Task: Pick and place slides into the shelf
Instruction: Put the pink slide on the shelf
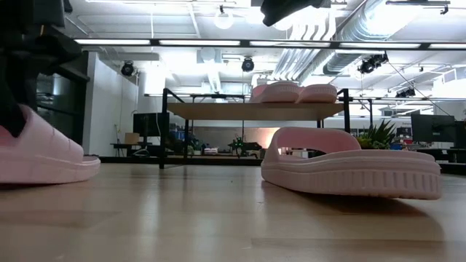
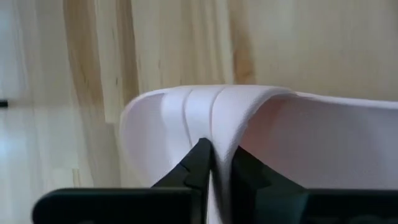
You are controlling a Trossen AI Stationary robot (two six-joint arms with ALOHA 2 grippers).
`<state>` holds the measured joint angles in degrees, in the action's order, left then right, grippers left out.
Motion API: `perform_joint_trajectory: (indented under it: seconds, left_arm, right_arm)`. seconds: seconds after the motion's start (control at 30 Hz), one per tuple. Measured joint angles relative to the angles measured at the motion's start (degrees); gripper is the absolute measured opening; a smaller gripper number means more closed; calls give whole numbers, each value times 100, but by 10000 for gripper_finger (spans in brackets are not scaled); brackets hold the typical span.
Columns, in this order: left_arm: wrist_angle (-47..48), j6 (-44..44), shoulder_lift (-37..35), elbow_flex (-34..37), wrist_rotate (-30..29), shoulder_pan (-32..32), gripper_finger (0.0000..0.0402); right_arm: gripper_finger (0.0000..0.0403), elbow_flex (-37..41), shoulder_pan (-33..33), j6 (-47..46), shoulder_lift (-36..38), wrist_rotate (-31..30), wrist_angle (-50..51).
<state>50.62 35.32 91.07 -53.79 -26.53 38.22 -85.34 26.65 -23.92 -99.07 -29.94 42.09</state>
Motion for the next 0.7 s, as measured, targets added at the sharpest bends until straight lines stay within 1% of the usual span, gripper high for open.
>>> perform_joint_trajectory:
  seconds: [0.13, 0.33, 0.47, 0.6, 0.7]
  left_arm:
    - [-25, -253, 0, -310, -9, 4, 6]
    - [-42, -727, 0, -706, -131, 4, 15]
    - [-8, -1178, 0, -926, -143, 4, 5]
    - [41, -1424, 0, -1144, -316, 4, 12]
    - [58, -1584, 0, -1287, -365, 4, 10]
  right_arm:
    - [126, 0, 0, 142, 0, -6, -43]
    - [126, 0, 0, 363, 0, -8, -250]
    - [126, 0, 0, 809, 0, -10, -513]
    - [126, 0, 11, 1223, 0, -9, -783]
    - [126, -2, 15, 1458, 0, -8, -965]
